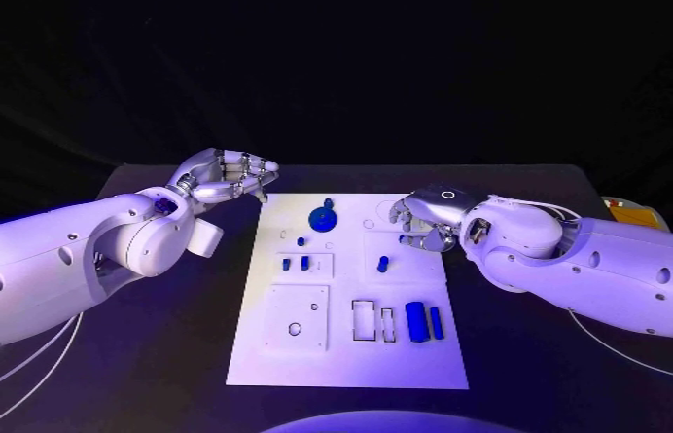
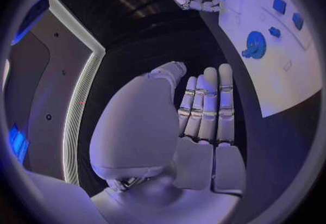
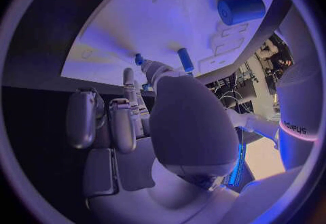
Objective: Assemble the parts on the task board
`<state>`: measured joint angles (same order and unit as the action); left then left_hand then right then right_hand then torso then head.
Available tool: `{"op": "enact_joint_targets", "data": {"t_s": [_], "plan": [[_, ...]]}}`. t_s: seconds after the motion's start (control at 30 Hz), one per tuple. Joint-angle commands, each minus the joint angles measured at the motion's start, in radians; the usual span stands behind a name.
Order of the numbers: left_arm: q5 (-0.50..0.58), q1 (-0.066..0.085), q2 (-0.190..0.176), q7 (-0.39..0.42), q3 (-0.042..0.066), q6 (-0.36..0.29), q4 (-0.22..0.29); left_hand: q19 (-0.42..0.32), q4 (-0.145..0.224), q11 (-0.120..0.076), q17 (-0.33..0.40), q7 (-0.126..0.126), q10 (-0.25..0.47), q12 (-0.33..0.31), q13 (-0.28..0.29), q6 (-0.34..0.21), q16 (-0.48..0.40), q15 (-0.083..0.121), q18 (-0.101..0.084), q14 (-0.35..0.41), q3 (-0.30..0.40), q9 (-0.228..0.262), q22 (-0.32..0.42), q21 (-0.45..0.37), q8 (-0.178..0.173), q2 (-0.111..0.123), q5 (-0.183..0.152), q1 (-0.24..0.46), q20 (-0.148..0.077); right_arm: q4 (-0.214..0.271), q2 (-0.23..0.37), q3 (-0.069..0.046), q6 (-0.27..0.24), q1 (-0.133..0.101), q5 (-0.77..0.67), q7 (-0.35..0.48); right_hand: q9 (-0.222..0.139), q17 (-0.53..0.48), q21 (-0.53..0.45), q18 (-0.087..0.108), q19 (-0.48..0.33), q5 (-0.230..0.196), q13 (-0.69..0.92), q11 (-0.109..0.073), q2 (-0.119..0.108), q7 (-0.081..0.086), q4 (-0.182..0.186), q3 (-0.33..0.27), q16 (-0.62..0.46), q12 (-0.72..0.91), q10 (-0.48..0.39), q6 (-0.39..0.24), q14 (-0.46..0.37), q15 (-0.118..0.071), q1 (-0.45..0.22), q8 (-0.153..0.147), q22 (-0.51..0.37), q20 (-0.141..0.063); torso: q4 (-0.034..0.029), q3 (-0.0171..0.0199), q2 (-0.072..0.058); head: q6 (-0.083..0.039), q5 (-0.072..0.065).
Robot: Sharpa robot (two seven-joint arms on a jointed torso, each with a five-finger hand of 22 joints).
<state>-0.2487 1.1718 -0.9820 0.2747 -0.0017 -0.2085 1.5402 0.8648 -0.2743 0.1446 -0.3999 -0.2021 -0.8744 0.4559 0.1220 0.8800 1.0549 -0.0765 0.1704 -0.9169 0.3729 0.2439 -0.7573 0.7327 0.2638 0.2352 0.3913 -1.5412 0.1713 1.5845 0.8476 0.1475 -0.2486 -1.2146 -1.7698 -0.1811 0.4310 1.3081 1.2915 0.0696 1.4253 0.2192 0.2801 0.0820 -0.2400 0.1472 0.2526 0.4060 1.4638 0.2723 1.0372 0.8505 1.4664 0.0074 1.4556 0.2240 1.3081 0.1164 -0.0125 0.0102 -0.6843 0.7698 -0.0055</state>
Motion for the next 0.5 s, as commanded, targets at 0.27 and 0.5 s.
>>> {"op": "enact_joint_targets", "data": {"t_s": [0.27, 0.5], "plan": [[0.085, 0.002, -0.007, 0.047, 0.001, 0.000, 0.008, 0.010, 0.004, 0.003, 0.003, -0.005, -0.007, 0.005, 0.000, 0.003, -0.005, 0.000, 0.014, -0.010, 0.001, -0.004, 0.001, -0.004, 0.000, -0.008, 0.003, -0.002, 0.000, -0.001, -0.013, 0.003, 0.046, 0.006, -0.087, -0.045, 0.008, 0.026, 0.006, -0.008, 0.009, -0.001, -0.044, 0.009, 0.009, -0.001, -0.015, 0.033, 0.005, -0.036, 0.016, 0.150, 0.052, 0.006, 0.001, 0.014, 0.128, 0.000, 0.0016, 0.0008, 0.000, 0.008, 0.003], [0.086, 0.002, -0.009, 0.041, 0.001, 0.000, 0.007, 0.013, 0.005, 0.004, 0.004, -0.008, -0.006, 0.004, -0.001, -0.002, -0.006, 0.000, 0.013, -0.012, 0.001, -0.006, 0.002, -0.004, -0.002, -0.006, 0.003, -0.001, -0.001, -0.002, -0.012, 0.004, 0.064, 0.017, -0.088, -0.045, 0.010, 0.017, 0.000, -0.006, 0.006, -0.004, -0.073, 0.007, 0.009, -0.007, -0.022, 0.047, 0.001, -0.065, 0.026, 0.180, 0.049, 0.004, -0.008, 0.020, 0.127, -0.002, 0.0029, 0.0023, 0.001, 0.011, 0.004]]}}
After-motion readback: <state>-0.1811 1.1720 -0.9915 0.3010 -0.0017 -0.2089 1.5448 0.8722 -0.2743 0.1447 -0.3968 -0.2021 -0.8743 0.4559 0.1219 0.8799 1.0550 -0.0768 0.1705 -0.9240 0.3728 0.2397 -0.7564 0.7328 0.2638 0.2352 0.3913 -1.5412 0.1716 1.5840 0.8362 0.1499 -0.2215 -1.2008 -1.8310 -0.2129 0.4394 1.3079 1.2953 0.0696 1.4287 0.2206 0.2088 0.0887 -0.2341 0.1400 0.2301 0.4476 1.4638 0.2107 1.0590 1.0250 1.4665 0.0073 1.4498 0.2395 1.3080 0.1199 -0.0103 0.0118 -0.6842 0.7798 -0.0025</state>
